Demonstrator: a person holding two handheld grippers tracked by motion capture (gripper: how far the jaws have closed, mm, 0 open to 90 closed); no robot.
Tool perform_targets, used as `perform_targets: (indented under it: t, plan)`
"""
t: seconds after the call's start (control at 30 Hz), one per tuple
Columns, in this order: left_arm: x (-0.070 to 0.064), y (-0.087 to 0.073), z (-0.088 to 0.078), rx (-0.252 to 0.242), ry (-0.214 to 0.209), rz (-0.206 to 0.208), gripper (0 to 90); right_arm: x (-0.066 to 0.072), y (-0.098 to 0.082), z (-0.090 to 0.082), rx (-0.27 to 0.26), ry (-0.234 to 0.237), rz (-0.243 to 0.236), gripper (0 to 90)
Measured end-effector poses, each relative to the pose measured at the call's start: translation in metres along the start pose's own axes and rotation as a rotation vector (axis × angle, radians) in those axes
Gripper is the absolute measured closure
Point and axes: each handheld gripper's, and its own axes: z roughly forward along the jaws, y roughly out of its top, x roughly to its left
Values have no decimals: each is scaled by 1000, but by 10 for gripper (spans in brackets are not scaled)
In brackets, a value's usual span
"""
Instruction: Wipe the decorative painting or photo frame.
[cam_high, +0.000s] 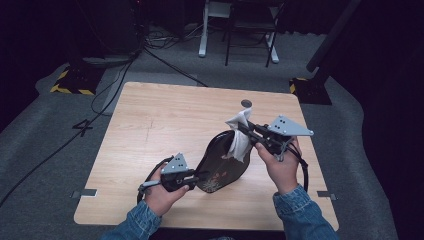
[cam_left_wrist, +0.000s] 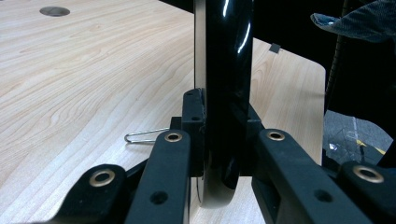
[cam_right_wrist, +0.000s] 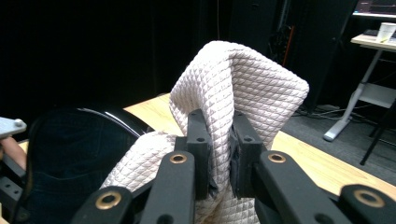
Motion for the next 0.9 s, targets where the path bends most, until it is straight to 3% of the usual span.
perform_targets:
  t: [0.33, 0.9]
  plan:
    - [0, 0, 0, 0, 1, 3, 801, -6, -7, -4, 18, -49, -28, 812]
    - [0, 0, 1, -3, -3, 3, 801, -18, -19, -12, 33, -97, -6, 813]
